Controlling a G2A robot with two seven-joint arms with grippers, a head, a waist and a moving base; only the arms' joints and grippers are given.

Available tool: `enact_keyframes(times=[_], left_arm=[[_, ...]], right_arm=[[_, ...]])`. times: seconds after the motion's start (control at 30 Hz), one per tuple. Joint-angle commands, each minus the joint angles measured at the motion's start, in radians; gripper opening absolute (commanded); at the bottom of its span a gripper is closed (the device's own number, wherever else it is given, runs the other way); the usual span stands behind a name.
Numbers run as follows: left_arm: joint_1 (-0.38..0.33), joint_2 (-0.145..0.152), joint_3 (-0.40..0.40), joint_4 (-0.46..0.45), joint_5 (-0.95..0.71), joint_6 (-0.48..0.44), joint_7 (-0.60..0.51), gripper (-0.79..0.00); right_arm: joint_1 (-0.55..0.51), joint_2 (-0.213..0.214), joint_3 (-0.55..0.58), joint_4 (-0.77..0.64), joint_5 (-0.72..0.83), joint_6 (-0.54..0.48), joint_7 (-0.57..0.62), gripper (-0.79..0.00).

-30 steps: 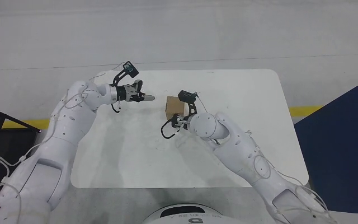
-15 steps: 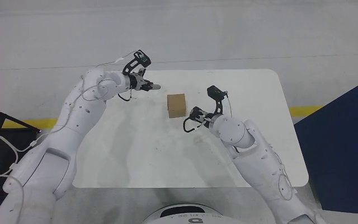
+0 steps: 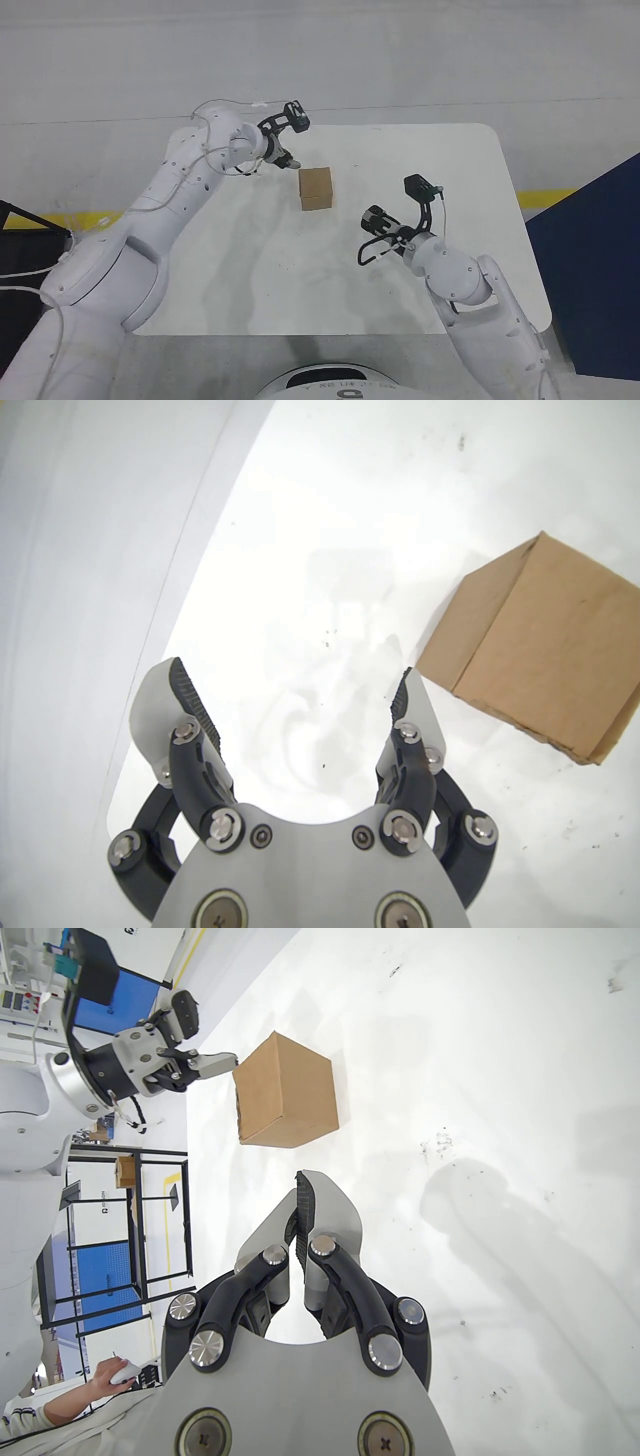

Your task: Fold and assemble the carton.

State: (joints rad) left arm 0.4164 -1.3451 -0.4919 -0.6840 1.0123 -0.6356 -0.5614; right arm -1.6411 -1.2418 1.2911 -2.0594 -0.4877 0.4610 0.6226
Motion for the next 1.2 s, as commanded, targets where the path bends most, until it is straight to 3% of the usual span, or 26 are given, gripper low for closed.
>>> enact_keyframes(times=[0.0, 0.23, 0.47, 0.7, 0.83, 0.97, 1.0, 1.03, 1.07, 1.13, 1.17], left_arm=[[-0.002, -0.023, 0.019, 0.034, -0.01, -0.041, 0.013, 0.0], [-0.012, -0.068, 0.022, 0.131, -0.085, -0.152, 0.07, 0.0], [-0.036, -0.085, 0.018, 0.195, -0.056, -0.1, 0.093, 0.0], [-0.035, -0.102, 0.045, 0.18, -0.033, -0.295, 0.089, 0.0], [-0.051, -0.095, -0.006, 0.246, -0.107, -0.313, 0.198, 0.0], [-0.058, -0.063, -0.104, 0.328, -0.261, -0.377, 0.39, 0.0], [-0.053, -0.052, -0.126, 0.322, -0.295, -0.377, 0.448, 0.0], [-0.044, -0.038, -0.148, 0.308, -0.325, -0.377, 0.515, 0.0], [-0.024, -0.023, -0.173, 0.287, -0.369, -0.377, 0.59, 0.0], [0.005, 0.002, -0.211, 0.249, -0.424, -0.377, 0.694, 0.0], [-0.008, -0.008, -0.195, 0.266, -0.398, -0.377, 0.627, 0.0]], right_arm=[[-0.025, 0.003, 0.018, -0.018, 0.01, -0.019, -0.004, -0.785], [-0.074, 0.01, 0.048, -0.049, 0.022, -0.064, -0.016, -0.785], [-0.091, 0.015, 0.06, -0.067, 0.017, -0.075, -0.026, -0.785], [-0.101, 0.018, 0.068, -0.071, 0.028, -0.084, -0.033, -0.785], [-0.112, 0.02, 0.085, -0.086, 0.044, -0.106, -0.044, -0.785], [-0.142, 0.024, 0.135, -0.117, 0.065, -0.146, -0.07, -0.785], [-0.151, 0.026, 0.153, -0.126, 0.073, -0.156, -0.07, -0.613], [-0.151, 0.026, 0.153, -0.126, 0.073, -0.156, -0.07, -0.092], [-0.151, 0.026, 0.153, -0.126, 0.073, -0.156, -0.07, 0.0], [-0.151, 0.026, 0.153, -0.126, 0.073, -0.156, -0.07, 0.0], [-0.152, 0.026, 0.155, -0.126, 0.074, -0.156, -0.071, -0.75]])
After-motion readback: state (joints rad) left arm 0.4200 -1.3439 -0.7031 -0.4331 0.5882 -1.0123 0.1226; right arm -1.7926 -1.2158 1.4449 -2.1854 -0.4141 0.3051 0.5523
